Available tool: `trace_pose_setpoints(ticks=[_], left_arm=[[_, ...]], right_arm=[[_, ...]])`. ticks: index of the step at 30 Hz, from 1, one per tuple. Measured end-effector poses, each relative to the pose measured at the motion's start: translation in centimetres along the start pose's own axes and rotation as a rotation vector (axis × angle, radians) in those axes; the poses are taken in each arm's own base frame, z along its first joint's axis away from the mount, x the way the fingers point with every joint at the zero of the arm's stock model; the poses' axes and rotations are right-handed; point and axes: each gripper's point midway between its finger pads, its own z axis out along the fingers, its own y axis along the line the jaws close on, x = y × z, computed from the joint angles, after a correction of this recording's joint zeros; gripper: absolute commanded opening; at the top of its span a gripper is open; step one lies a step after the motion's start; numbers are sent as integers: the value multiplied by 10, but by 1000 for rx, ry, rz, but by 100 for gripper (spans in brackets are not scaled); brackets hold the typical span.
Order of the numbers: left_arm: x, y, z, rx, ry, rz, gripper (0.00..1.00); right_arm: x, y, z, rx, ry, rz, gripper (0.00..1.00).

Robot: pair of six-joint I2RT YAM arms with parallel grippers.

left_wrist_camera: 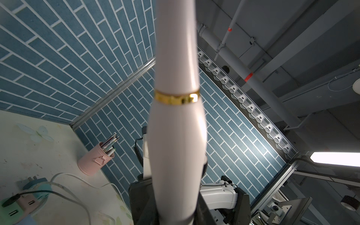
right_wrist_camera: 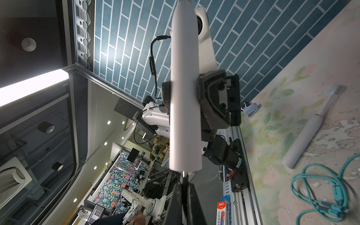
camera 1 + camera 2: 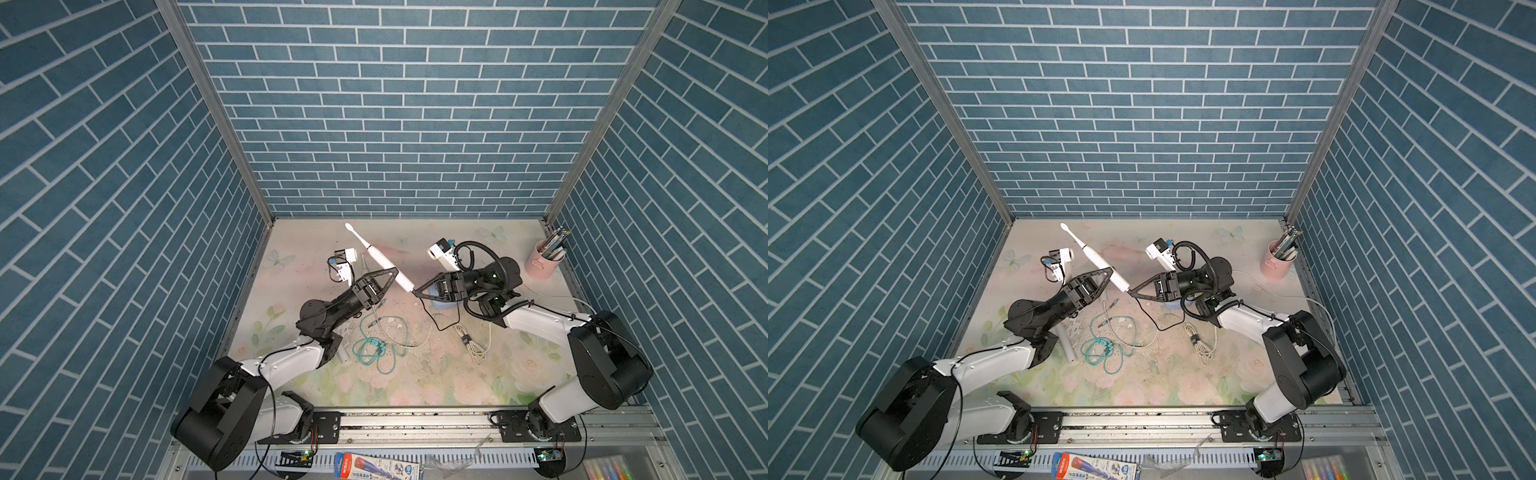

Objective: Charge the electric toothbrush
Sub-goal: Insert the charging cable into the electric toothbrush.

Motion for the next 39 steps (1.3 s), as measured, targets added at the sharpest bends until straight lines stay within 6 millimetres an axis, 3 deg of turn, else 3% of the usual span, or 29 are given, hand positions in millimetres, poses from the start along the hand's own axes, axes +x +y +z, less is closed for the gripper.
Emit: trace_pose_setpoints(ticks=[7,39], left_arm=[[-2,2,1,-22,-18,38,0],[6,3,6,-6,-65,12,0]], right_arm=[[-5,-1,-1,8,-6,45,0],[-4,-4,-2,1,17,-46,0]])
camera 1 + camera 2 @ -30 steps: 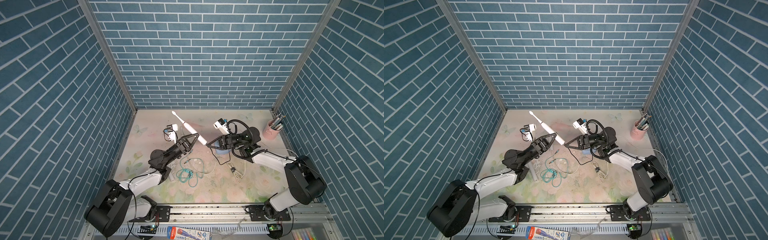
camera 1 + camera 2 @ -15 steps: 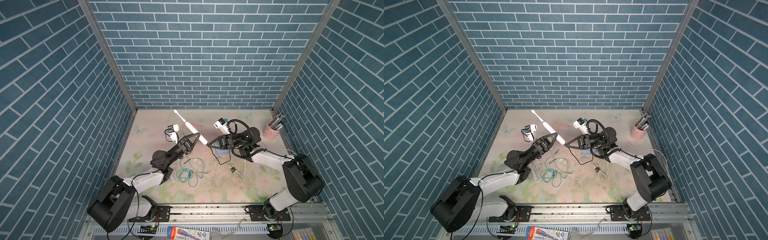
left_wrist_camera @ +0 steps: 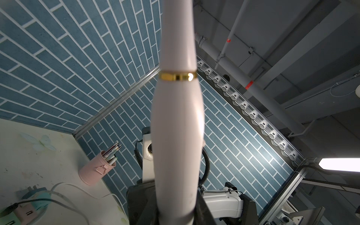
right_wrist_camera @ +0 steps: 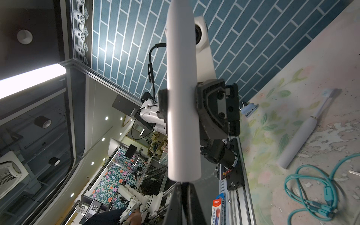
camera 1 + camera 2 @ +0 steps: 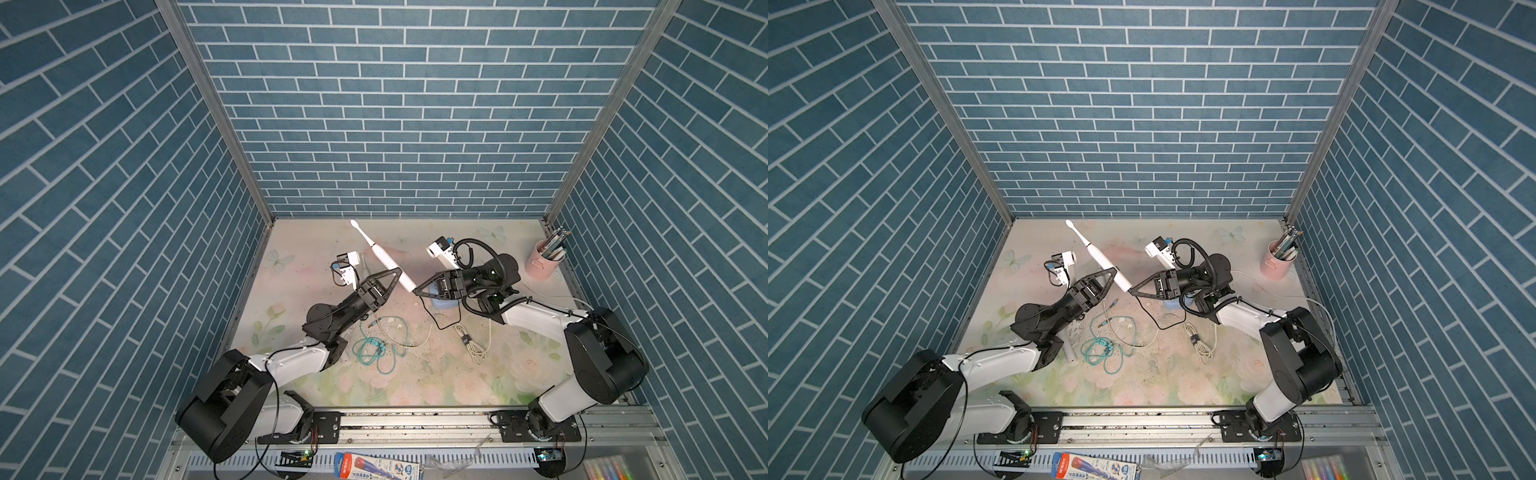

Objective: Charge the electric toothbrush
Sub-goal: Insert the charging cable into the electric toothbrush, then place the electric toothbrush at the center of the board.

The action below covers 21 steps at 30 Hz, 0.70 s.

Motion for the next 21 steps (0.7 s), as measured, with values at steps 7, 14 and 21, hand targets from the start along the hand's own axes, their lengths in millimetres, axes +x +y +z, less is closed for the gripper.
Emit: trace_pose_setpoints(ticks=[7,14,21], left_arm=[[-3,5,-1,-24,-15,-8,0],[16,72,-22,-320,178,-102,0],[-18,101,0,-650,332,7,0]], right_arm=[[-3,-4,-1,21,-25,15,16],[-46,0,-36,265,-359,-115,65],[-61,36,-82,535,-617,-386,82]])
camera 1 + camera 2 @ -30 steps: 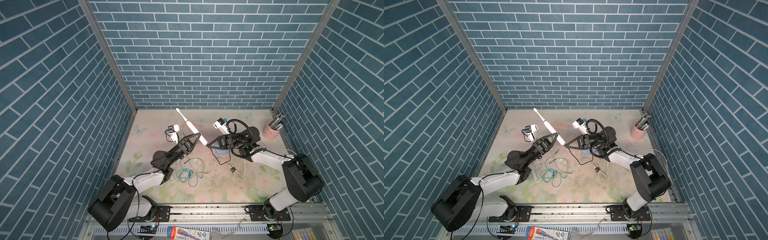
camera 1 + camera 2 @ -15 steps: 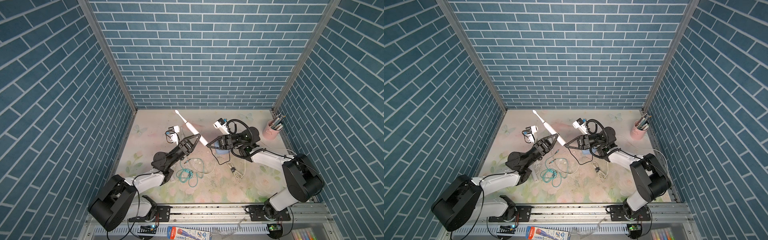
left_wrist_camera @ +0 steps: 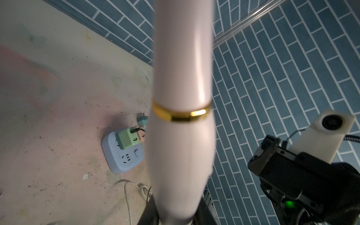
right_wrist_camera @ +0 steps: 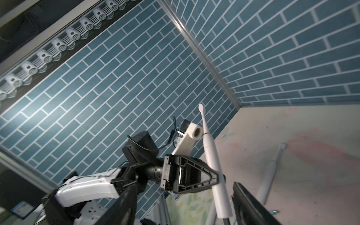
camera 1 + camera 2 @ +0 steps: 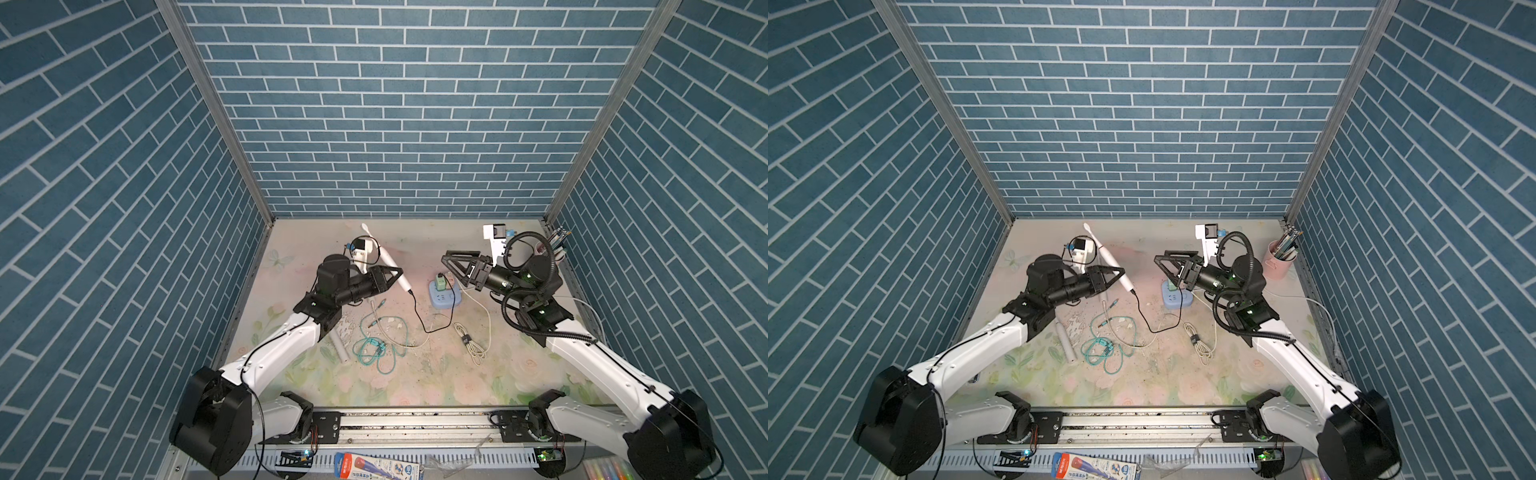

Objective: Charge the electric toothbrush
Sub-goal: Place the electric toothbrush at the center of the board.

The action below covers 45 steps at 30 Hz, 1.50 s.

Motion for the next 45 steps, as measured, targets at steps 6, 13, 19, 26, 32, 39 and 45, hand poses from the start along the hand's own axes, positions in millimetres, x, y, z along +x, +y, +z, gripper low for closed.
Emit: trace_pose_setpoints(ticks=[6,13,19,26,32,39,45], left_arm=[[-21,67,48,-299,169,28,0],[15,174,90,-585,479,-53,0],[27,208,95,-681,592,-90,0],[48,227,90,-740,686,-127,20],[55,228,80,-770,723,-143,31],[56,228,76,-785,737,-141,44],[43,215,77,-770,708,-133,74]], right_arm=[[-2,-34,-21,260,-33,-59,83],[4,-87,-55,640,15,-48,84],[39,-140,-88,897,150,28,84],[56,-215,-115,1128,282,184,83],[45,-255,-101,1209,337,194,83],[49,-314,-96,1297,432,215,80],[51,-342,-84,1297,506,219,77]])
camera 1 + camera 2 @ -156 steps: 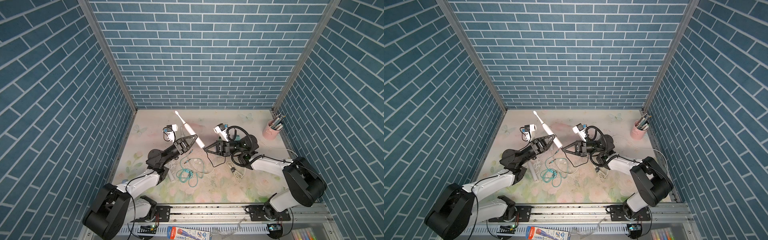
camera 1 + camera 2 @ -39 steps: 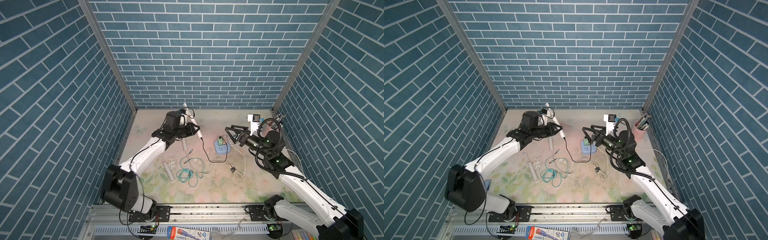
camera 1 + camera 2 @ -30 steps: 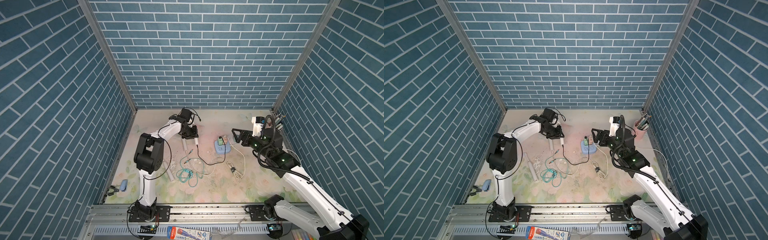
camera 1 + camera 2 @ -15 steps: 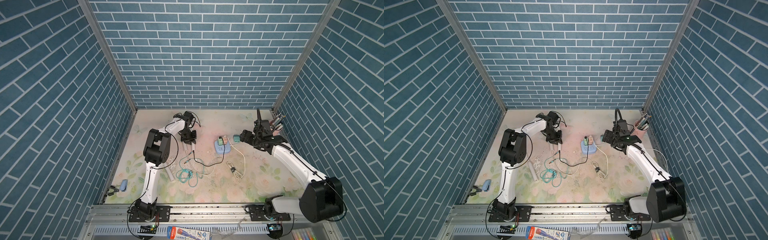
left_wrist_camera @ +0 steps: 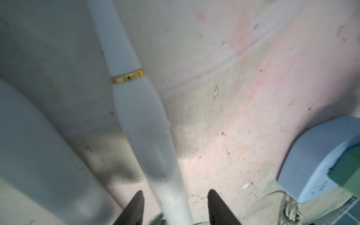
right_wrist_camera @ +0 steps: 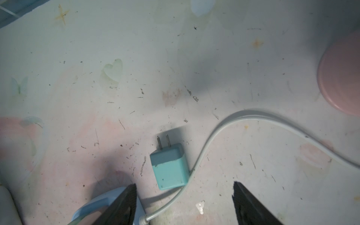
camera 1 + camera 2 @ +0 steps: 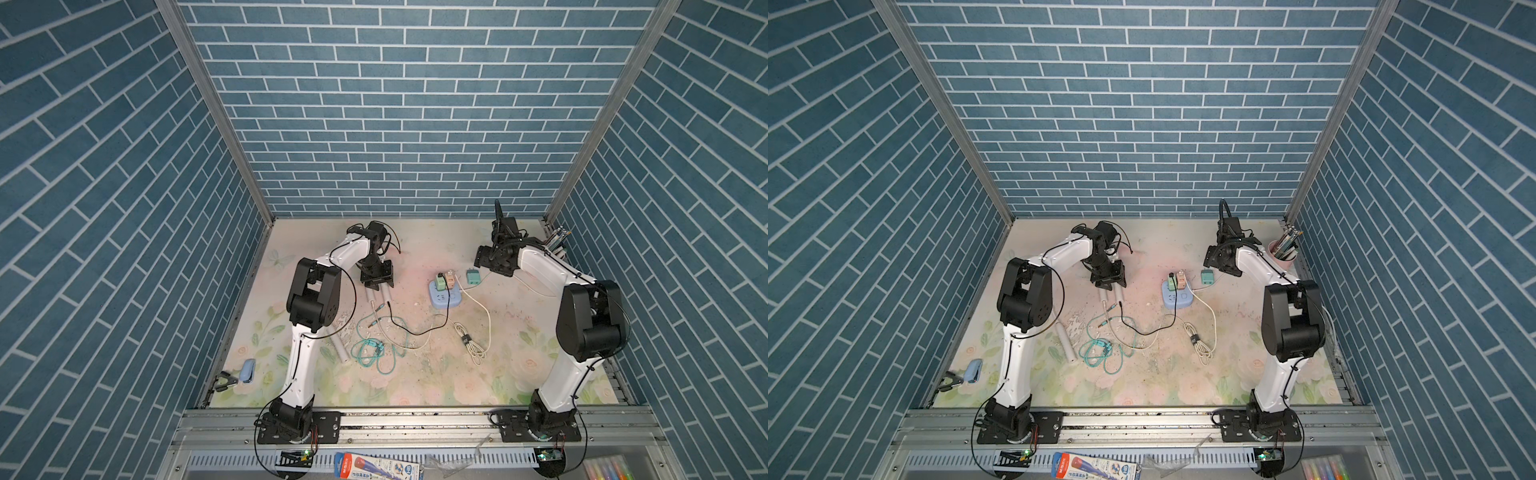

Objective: Charge the electric toothbrush
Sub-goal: Place the electric toothbrush at the center of the board, then pick up the plug from the center of the board.

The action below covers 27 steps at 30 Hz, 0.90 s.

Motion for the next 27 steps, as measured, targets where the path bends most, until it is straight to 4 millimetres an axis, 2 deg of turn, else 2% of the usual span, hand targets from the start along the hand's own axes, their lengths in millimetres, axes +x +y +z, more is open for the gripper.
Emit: trace_pose_setpoints(ticks=[1,3,6,8,10,12,15,20,27], left_arm=[[-1,-2,-7,5,-13,3,85],[-3,-10,-28,24,-59,4,99],[-2,-24,-78,63,-174,24,100],[3,-31,-119,94,-269,39,100],[10,-31,-150,120,-347,34,100],[20,-21,-170,134,-403,11,100],[37,4,-177,122,-436,-48,100],[65,47,-166,64,-429,-134,99],[92,84,-174,19,-493,-196,100]], right_arm=[[0,1,3,-2,9,-9,77],[3,3,10,-6,33,-21,77],[13,3,16,-10,73,-41,76],[19,3,20,-7,99,-57,74],[22,5,25,0,122,-79,72],[26,8,31,4,138,-99,70],[35,12,39,12,168,-137,64],[39,16,44,26,193,-176,58],[41,13,48,63,201,-211,51]])
